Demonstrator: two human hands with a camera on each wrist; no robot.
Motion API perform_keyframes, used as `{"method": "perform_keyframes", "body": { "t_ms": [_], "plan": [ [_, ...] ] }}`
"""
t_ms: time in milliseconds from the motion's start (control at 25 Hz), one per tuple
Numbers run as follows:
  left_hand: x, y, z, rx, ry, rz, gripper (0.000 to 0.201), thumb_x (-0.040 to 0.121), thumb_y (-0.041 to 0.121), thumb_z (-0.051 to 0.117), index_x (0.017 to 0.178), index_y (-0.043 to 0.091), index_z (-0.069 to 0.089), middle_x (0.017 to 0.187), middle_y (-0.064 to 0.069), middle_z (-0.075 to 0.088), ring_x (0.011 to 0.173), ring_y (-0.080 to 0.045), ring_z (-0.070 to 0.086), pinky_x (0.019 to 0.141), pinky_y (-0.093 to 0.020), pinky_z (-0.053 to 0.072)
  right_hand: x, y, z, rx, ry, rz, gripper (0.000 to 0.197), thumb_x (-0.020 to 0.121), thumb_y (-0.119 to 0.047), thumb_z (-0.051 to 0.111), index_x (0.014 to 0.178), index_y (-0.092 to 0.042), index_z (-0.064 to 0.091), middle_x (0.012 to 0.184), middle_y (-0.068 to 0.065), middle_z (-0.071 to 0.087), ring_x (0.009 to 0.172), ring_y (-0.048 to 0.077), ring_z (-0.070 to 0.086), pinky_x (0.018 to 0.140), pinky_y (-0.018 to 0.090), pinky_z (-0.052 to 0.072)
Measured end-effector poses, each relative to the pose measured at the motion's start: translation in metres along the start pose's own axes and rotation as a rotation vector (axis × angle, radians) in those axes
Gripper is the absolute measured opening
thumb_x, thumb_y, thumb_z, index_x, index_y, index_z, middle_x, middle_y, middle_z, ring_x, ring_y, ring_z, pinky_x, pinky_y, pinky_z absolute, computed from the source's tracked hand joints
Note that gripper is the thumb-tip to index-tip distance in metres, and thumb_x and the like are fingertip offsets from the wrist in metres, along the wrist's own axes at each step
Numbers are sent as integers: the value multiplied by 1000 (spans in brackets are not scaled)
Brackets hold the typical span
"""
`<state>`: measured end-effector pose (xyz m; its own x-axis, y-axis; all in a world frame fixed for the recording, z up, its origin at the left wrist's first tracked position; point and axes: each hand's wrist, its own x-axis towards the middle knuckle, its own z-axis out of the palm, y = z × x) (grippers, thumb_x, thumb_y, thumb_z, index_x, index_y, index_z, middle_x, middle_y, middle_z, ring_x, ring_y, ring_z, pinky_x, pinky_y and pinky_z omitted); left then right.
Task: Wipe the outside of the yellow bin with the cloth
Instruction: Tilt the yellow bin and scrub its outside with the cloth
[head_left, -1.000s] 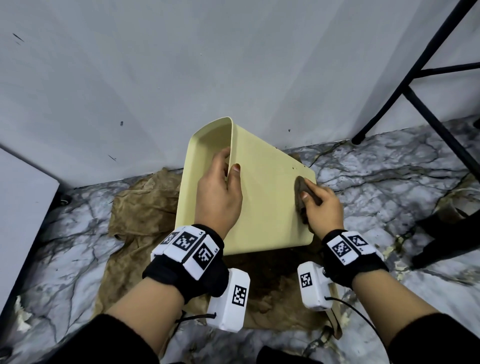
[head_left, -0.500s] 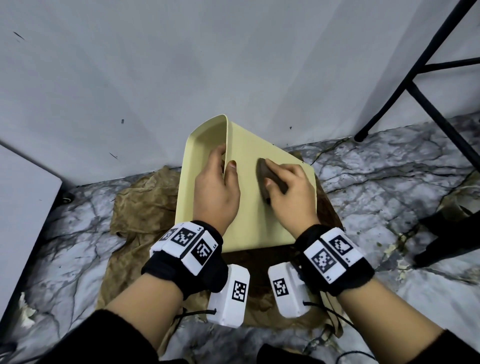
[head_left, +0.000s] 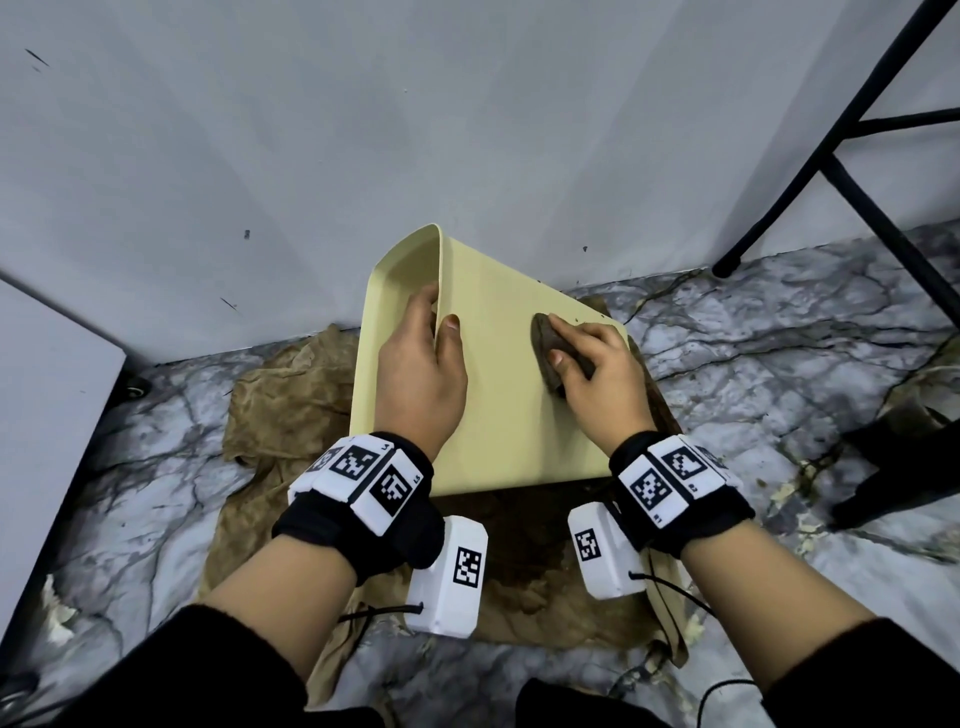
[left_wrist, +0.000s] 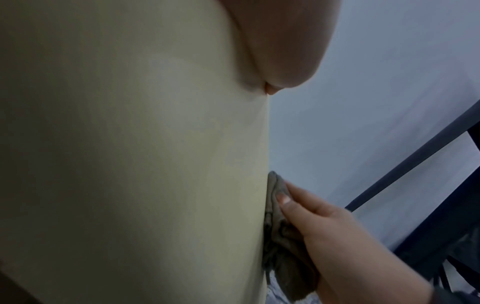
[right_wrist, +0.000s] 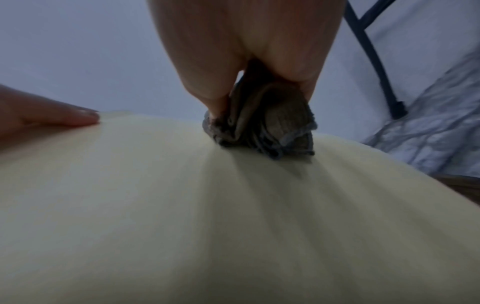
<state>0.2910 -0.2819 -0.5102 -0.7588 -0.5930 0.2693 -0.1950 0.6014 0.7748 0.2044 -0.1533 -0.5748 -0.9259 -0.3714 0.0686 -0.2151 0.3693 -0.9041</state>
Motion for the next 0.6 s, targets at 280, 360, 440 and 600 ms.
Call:
{"method": "perform_keyframes", "body": {
  "t_ms": [280,360,440,600],
  "plan": [
    [5,-3,-10,21,-37,-34,35,93,8,40,128,7,40,98,6,49,73,6,37,59,-7,33,7,22,1,35,40,162,34,86,-14,56,120,-19,57,120,9,52,111,20,48,90,12,30],
    [6,-3,-13,5,-66,-64,37,93,7,38,130,9,35,107,6,47,84,2,40,62,-13,29,7,24,3,16,44,192,34,86,-15,56,120,-20,56,121,8,52,114,24,48,93,17,31],
    [9,-2,-14,-19,-97,-102,38,93,6,37,131,11,33,110,4,49,90,-10,47,65,-16,30,7,24,3,-5,45,194,35,87,-15,55,121,-20,56,122,9,51,114,26,47,94,20,31],
    [15,2,-15,-100,-78,-170,39,94,16,39,133,16,31,99,3,53,77,-11,54,68,-23,35,-3,21,-1,-11,28,168,35,86,-13,56,121,-20,56,122,9,52,114,25,48,92,17,31]
  ]
}}
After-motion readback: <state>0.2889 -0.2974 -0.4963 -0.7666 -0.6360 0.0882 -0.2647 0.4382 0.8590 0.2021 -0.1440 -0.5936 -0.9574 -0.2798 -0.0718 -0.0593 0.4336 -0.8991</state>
